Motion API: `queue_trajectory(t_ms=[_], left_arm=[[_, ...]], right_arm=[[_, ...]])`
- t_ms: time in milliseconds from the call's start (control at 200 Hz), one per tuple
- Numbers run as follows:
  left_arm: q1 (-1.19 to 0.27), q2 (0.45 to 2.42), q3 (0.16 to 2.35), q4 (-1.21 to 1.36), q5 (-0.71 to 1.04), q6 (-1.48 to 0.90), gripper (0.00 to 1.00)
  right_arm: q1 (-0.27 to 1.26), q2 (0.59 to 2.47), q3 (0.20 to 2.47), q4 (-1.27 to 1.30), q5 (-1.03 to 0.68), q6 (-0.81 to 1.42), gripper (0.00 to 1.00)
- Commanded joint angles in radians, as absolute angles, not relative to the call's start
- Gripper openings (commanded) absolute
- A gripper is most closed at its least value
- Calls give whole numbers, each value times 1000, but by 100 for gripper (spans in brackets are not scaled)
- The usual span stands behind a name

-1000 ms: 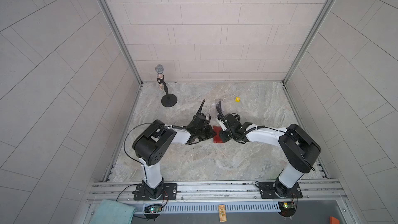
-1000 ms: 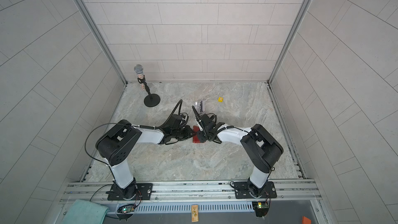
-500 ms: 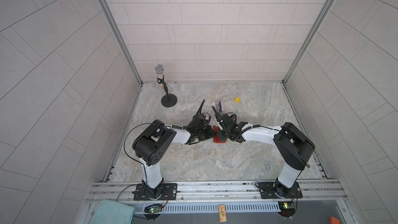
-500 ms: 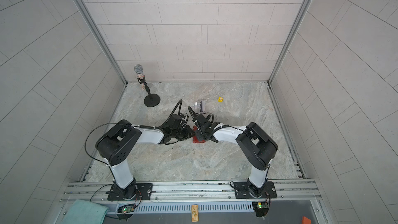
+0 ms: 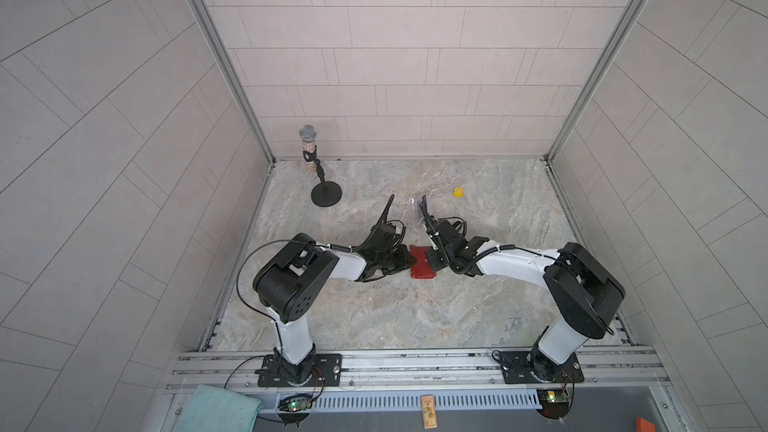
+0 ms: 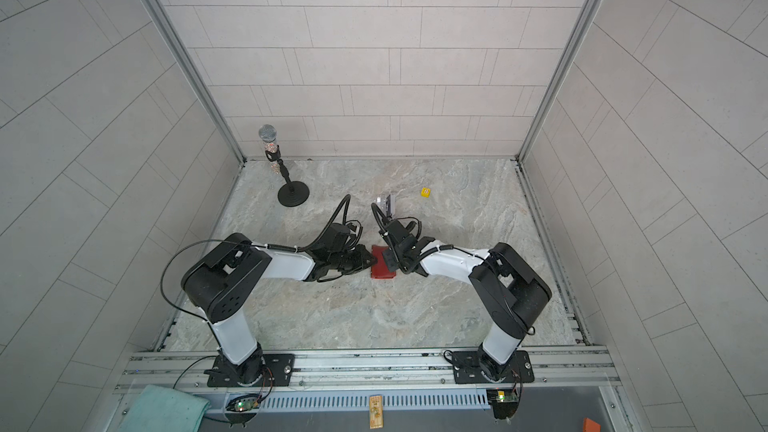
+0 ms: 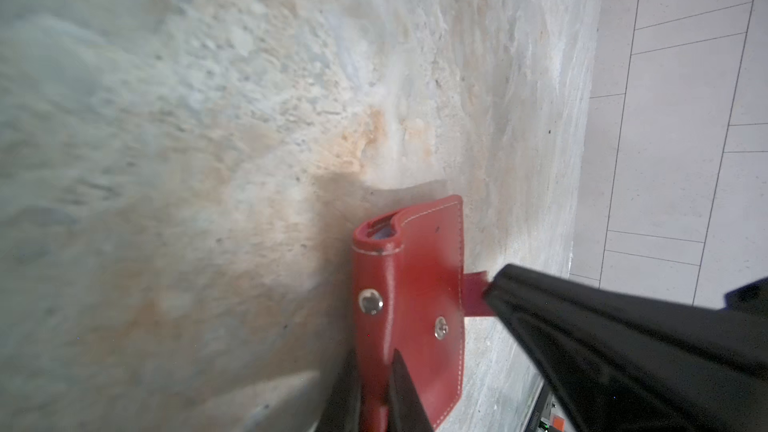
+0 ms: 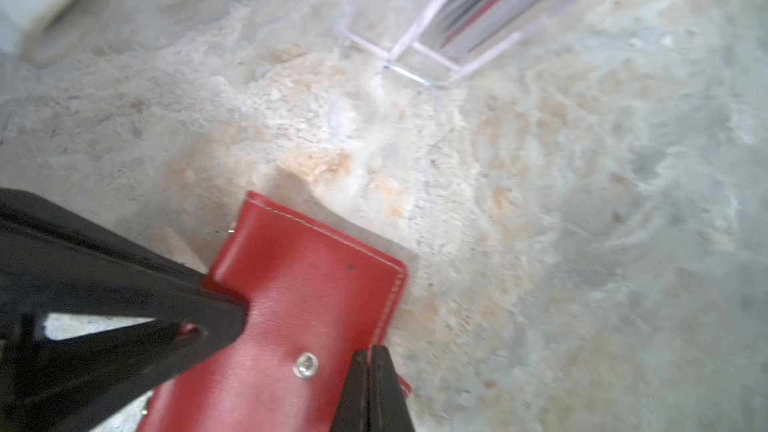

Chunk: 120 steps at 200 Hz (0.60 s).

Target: Put the credit cards into the card holder

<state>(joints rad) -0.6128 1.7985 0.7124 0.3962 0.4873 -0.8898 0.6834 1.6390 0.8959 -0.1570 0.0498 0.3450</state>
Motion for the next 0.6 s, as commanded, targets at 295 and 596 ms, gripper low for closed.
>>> queue_trajectory(t_ms=[295,596], left_arm=[[-606,1743,675,343,445,-863,39],[-607,1620,617,451,461,-819,58]], right_arm=[[640,1454,857,-180,-59,383,0],[641,1381,834,-80,-224,429,0]])
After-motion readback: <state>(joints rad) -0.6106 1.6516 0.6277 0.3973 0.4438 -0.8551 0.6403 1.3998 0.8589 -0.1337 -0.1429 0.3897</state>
